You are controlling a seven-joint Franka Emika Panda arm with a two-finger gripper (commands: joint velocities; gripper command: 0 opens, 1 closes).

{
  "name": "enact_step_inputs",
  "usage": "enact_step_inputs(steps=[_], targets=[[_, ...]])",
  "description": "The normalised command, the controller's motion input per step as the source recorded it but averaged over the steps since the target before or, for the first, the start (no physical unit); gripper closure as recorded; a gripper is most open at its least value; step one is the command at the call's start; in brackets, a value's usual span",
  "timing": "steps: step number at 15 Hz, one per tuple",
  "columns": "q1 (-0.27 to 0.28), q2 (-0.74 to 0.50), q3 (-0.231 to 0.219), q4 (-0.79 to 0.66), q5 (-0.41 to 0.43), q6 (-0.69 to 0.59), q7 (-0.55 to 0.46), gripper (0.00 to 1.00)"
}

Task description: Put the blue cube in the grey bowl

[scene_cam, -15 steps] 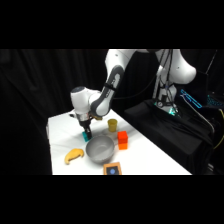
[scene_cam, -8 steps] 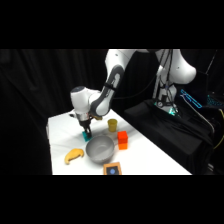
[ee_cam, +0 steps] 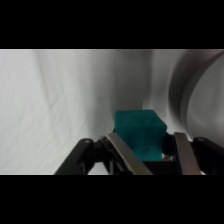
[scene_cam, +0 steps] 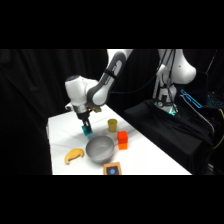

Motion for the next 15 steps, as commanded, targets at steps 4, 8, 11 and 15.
enact_step_inputs(steps=[4, 8, 11, 15], targets=[[0.099, -0.39, 0.007, -0.16, -0.093, -0.3, 0.11, 0.74], [0.122, -0.37, 0.058, -0.28, -0.085, -0.14, 0.14, 0.74], [0.127, -0.32, 0.078, -0.35, -0.068, -0.02, 0.15, 0.74], [0.114, -0.22, 0.079, -0.3, -0.054, 0.14, 0.11, 0.74]])
